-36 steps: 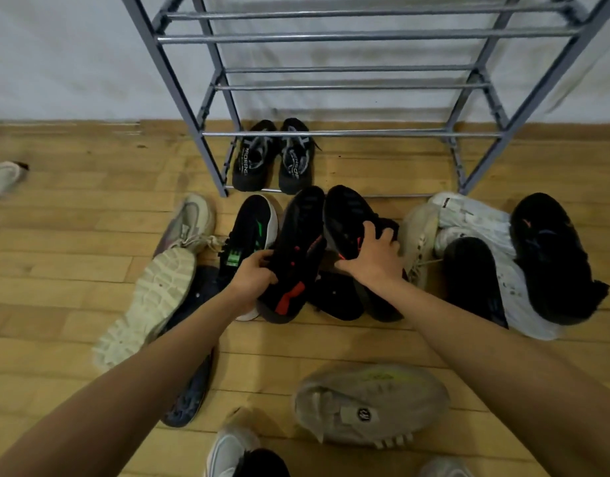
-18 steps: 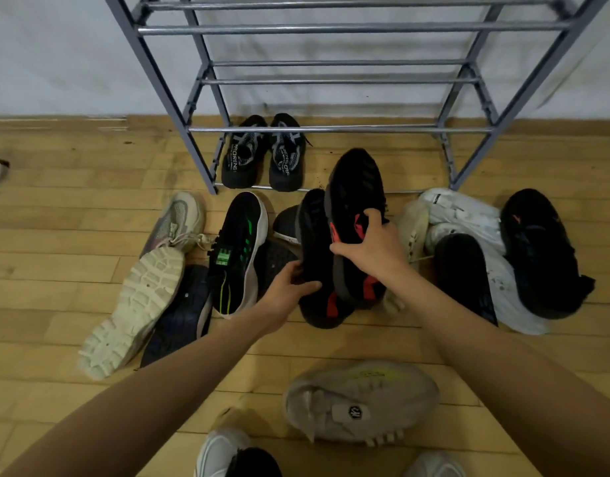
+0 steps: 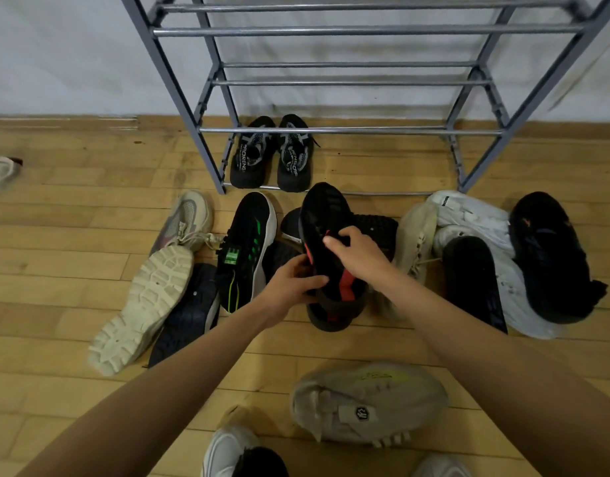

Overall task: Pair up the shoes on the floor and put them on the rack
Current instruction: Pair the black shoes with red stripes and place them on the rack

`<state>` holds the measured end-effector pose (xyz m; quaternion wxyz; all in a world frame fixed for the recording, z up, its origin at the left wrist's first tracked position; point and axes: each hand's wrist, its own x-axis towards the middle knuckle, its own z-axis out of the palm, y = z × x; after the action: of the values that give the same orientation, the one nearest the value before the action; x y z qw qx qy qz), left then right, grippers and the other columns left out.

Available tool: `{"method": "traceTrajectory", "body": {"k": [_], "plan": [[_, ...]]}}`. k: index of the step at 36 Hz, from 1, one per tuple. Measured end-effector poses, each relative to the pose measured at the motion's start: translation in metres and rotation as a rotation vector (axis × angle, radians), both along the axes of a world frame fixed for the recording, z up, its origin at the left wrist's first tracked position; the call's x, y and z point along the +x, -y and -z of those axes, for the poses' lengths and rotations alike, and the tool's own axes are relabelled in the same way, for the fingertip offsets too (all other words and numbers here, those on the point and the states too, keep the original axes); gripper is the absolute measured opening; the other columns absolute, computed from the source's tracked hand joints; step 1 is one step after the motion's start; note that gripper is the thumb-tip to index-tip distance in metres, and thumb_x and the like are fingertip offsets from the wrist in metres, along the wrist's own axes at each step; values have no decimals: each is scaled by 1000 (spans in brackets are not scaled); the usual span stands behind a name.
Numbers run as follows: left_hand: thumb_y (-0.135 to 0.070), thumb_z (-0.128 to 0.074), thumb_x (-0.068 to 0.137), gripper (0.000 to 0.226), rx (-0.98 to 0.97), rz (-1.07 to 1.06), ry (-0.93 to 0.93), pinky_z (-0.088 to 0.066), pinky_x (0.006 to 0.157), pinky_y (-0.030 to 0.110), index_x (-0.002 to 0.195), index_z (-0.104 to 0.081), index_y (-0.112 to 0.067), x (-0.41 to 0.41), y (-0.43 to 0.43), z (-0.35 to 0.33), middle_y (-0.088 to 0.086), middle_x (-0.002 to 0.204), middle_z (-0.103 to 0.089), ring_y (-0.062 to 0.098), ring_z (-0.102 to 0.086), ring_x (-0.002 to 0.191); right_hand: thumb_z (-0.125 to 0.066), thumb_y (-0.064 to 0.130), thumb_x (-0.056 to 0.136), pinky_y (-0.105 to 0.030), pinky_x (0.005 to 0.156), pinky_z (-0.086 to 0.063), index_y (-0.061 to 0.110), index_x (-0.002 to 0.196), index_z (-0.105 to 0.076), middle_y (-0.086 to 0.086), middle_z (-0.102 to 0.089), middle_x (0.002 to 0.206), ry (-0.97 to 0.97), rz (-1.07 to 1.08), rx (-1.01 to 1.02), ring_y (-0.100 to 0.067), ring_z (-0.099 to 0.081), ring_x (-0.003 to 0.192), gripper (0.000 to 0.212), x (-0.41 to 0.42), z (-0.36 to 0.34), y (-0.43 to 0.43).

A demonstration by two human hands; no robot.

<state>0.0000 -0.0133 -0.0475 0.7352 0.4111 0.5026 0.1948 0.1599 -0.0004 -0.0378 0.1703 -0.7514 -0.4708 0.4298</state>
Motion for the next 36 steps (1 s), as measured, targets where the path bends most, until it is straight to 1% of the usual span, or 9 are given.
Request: {"method": "traceTrajectory", "body": {"k": [3, 7, 10, 14, 23, 26, 29, 32, 36], "plan": [[3, -58, 86, 57, -12, -93, -28, -54, 90, 44, 138, -40, -14, 7, 2, 3, 6, 122, -60, 27, -60, 112, -33, 50, 98, -27, 62, -38, 19, 126, -47, -2, -56, 110, -63, 84, 48, -9, -50, 79, 44, 5, 0, 2], [7, -53, 85, 62, 9, -203, 1, -56, 84, 44, 140, -38, -16, 2, 2, 6, 9, 127, -56, 30, -59, 112, -32, 35, 101, -27, 55, -38, 16, 123, -45, -2, -54, 92, -111, 246, 82, -13, -51, 68, 32, 12, 5, 9], [9, -51, 84, 58, 66, -286, -1, -55, 87, 45, 134, -45, -20, -16, 1, 4, 5, 122, -58, 26, -60, 111, -47, 29, 97, -34, 74, -50, 14, 133, -36, -10, -49, 122, -24, 164, 11, -21, -57, 94, 41, 13, 12, 13], [12, -46, 86, 56, 117, -402, -70, -56, 73, 34, 129, -47, -25, -47, -5, 1, -3, 110, -61, 17, -62, 100, -65, 41, 84, -42, 101, -44, 20, 143, -22, -13, -33, 142, 10, 51, -116, -33, -44, 125, 76, -3, 19, 16], [6, -43, 89, 59, 130, -310, -313, -54, 89, 41, 141, -40, -22, -74, -8, 9, 7, 123, -59, 24, -60, 107, -76, 66, 59, -48, 105, -34, 21, 148, 18, -15, 5, 155, 287, -208, -241, -40, -16, 140, 137, -39, 25, 34], [4, -45, 88, 59, 245, -218, -393, -54, 78, 32, 140, -40, -23, -69, -3, 11, 2, 118, -59, 14, -60, 96, -77, 63, 59, -50, 108, -32, 26, 146, 23, -12, 10, 154, 266, -223, -273, -44, -13, 140, 138, -35, 31, 46], [-7, -44, 92, 66, 254, -113, -506, -48, 98, 48, 150, -21, -28, -63, 0, 15, 12, 138, -40, 34, -53, 113, -78, 58, 62, -48, 105, -39, 33, 146, 18, -13, -3, 152, 173, -117, -272, -44, -27, 134, 130, -29, 36, 51], [-15, -47, 93, 75, 222, -62, -599, -45, 100, 45, 151, -3, -32, -57, 2, 14, 13, 143, -21, 35, -46, 114, -75, 55, 65, -45, 99, -41, 36, 146, 13, -13, -11, 150, 178, -86, -224, -43, -33, 130, 121, -24, 37, 54], [-8, -56, 89, 89, 266, 32, -630, -50, 89, 40, 151, 2, -34, -62, 5, 13, 17, 142, -39, 35, -50, 117, -74, 52, 67, -45, 100, -38, 39, 146, 4, -12, -10, 150, 119, -29, -151, -43, -29, 132, 112, -15, 36, 61]]}}
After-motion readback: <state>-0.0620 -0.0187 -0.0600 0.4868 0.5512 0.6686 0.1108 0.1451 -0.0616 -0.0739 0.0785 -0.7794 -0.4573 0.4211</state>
